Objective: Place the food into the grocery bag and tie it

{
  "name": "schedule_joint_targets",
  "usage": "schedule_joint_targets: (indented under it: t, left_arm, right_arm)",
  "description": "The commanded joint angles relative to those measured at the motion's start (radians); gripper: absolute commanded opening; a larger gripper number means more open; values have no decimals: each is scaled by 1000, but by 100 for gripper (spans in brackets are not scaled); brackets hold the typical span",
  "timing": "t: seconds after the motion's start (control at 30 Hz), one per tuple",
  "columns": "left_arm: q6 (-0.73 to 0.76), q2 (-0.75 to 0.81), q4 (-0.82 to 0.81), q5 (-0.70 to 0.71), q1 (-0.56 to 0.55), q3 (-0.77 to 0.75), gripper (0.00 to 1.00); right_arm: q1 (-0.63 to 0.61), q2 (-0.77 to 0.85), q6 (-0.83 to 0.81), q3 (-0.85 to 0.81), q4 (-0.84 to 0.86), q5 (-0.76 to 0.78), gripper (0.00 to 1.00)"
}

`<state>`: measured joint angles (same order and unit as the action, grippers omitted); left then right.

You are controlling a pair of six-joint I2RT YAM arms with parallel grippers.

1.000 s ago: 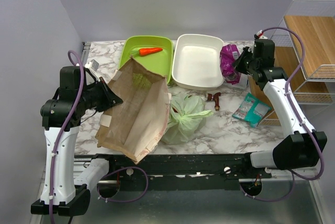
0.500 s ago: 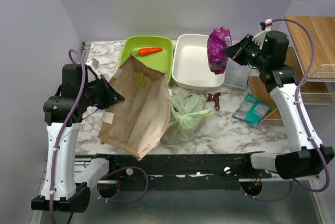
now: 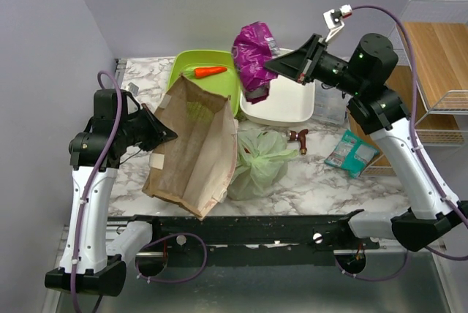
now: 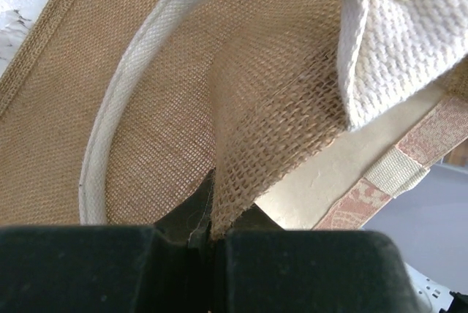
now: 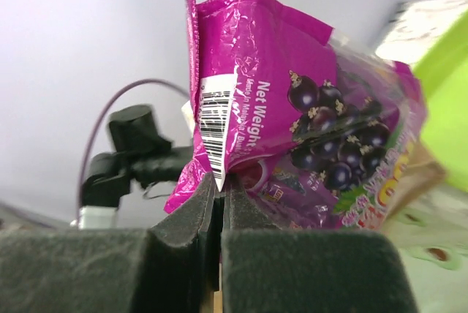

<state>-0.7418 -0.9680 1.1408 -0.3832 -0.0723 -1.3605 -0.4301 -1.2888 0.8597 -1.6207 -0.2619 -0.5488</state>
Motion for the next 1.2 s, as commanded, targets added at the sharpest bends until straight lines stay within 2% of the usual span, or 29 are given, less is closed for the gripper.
schedule_joint_targets:
  t: [0.0,0.23,0.4,0.63,0.87,1.0,1.17]
  left_arm:
    - [-84,14,-108,-19,-3,33,0]
    - [-159,49,-188,11,-3,119,0]
    - [-173,69,-234,4,4,199,0]
    - [-176,105,-264,1,62,301,0]
    - [-162,96,-262,3,142,311,0]
    - [-169,80,-255,20,158,281,0]
    - [-202,65,-274,7,179,275,0]
  right_arm:
    - [-103,-17,56,-45,214,-45,1]
    - [-338,-118,16,-50,251,11,1]
    - [-449,-182,23,-35,326,62,1]
    - [-519,-247,82,-56,449,31,1]
    - [-557,-294,57,-152,465,-14,1]
    - [-558,-305,58,-124,452,10,1]
    - [-559,-308,68,16,510,71,1]
